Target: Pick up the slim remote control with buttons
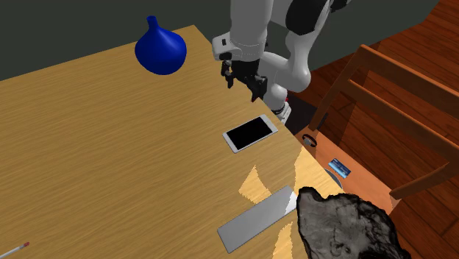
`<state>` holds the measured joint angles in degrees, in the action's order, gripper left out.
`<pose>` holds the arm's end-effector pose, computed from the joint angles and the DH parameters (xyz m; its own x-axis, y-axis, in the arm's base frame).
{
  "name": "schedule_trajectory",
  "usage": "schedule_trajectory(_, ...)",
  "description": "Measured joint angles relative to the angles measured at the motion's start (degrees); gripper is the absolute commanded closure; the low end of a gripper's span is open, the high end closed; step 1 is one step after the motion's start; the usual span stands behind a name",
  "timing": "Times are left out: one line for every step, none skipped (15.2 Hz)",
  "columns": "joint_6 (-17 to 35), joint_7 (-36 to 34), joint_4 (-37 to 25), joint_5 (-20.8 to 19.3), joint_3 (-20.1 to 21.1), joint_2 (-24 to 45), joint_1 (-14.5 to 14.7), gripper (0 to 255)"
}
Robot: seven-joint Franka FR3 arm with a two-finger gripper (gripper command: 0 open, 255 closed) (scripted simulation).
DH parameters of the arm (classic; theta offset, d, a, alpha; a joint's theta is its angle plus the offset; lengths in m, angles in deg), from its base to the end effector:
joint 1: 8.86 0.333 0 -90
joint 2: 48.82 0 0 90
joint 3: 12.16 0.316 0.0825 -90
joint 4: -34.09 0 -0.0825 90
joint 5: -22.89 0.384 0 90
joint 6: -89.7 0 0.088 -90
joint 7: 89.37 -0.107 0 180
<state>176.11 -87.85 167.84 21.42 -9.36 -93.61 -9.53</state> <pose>0.3015 0.0130 0.5938 0.9978 0.0463 -0.0466 0.0490 -0.9971 0.0588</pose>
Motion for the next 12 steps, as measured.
schedule_trajectory(0.0, 0.0, 0.0, 0.0, 0.0, 0.0, 0.0, 0)
schedule_trajectory(0.4, -0.7, -0.4, 0.4, 0.5, 0.8, 0.1, 0)
schedule_trajectory(0.8, -1.6, -0.9, 0.9, 1.2, 1.7, 0.2, 0)
schedule_trajectory(1.4, -3.2, -2.1, 1.7, 2.4, 3.3, 0.4, 0)
schedule_trajectory(1.9, -4.4, -3.2, 2.3, 3.2, 4.9, 0.5, 0)
schedule_trajectory(2.2, -5.8, -4.6, 2.9, 4.2, 6.4, 0.6, 0)
schedule_trajectory(2.7, -7.0, -5.8, 3.3, 5.0, 8.0, 0.6, 0)
schedule_trajectory(3.3, -8.5, -7.0, 3.8, 6.0, 9.7, 0.7, 0)
schedule_trajectory(4.4, -9.6, -7.7, 4.1, 6.8, 11.5, 0.6, 0)
schedule_trajectory(4.9, -11.0, -9.2, 4.4, 7.7, 13.4, 0.7, 0)
schedule_trajectory(5.3, -12.2, -10.4, 4.7, 8.5, 14.9, 0.7, 0)
schedule_trajectory(5.7, -13.9, -12.1, 4.9, 9.6, 16.8, 0.8, 0)
